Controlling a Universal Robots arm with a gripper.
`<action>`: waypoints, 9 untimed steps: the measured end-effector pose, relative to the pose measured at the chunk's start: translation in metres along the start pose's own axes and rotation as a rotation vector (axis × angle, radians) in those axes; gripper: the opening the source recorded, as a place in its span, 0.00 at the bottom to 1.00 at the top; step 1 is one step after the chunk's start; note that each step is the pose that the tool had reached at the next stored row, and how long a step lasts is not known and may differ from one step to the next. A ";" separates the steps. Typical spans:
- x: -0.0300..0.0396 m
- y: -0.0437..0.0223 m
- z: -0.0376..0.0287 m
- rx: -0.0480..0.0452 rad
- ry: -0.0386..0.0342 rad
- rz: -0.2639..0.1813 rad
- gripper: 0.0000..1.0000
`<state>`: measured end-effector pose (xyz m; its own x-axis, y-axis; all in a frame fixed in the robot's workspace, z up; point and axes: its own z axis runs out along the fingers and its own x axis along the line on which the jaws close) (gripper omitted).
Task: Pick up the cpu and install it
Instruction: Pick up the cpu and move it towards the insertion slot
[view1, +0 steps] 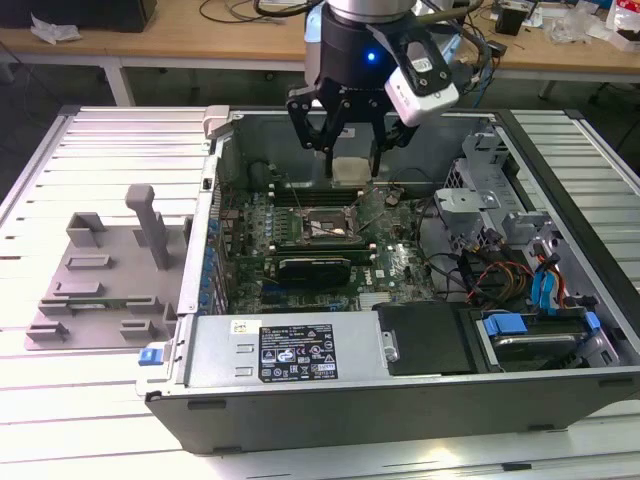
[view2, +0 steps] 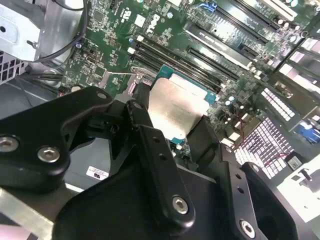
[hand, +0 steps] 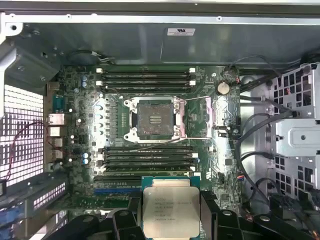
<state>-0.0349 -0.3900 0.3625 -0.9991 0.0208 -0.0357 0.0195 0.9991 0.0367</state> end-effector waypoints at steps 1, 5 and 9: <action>0.0001 0.0011 0.0029 0.0000 0.0002 0.000 0.55; 0.0007 0.0078 0.0163 -0.0001 0.0005 -0.002 0.55; 0.0012 0.0168 0.0260 -0.0002 0.0004 -0.002 0.55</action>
<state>-0.0348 -0.3722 0.3371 -0.9992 0.0189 -0.0353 0.0176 0.9992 0.0368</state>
